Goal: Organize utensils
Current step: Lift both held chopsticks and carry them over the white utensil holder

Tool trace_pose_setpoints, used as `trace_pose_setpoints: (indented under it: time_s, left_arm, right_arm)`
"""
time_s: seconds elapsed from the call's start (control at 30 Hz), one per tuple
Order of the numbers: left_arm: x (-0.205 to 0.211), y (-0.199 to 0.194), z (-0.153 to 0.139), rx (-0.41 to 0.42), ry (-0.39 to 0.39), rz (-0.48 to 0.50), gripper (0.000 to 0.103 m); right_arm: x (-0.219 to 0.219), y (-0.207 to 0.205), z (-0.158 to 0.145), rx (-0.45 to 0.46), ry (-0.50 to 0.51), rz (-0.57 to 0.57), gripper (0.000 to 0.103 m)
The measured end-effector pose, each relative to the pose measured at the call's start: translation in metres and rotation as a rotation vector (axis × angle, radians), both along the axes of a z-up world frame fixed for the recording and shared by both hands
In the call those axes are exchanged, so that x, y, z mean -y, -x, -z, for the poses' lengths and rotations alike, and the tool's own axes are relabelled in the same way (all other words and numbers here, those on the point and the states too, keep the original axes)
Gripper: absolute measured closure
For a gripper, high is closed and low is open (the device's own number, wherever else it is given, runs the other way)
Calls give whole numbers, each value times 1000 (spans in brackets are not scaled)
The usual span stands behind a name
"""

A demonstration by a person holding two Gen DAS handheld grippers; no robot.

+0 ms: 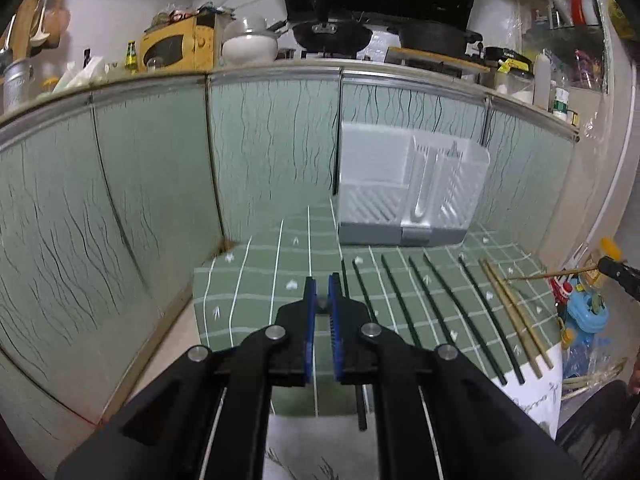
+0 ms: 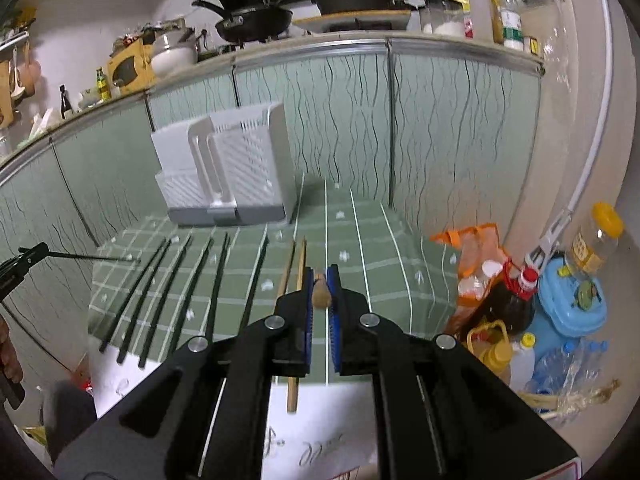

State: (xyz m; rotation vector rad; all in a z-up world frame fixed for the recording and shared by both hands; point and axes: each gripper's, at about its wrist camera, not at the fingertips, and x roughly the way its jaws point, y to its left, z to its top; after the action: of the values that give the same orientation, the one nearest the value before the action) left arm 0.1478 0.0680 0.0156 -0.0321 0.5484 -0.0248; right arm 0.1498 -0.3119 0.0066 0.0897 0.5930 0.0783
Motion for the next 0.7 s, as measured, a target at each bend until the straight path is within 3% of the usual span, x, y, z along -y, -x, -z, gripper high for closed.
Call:
trace_pose_setpoints:
  time_s: [0.27,0.53,0.7]
  left_arm:
    - [-11,-20,-22,16,31,11,97]
    - [-13,-40,-36,11,15,60,97]
    - [-7,-47,-61,50,-14,104,97]
  right_arm:
    - [1,-27,-30,37,-6,-31,96]
    - [-6,-49,-46,50,34,-63,97]
    - [-11,-59,-64,80,38,-94,96]
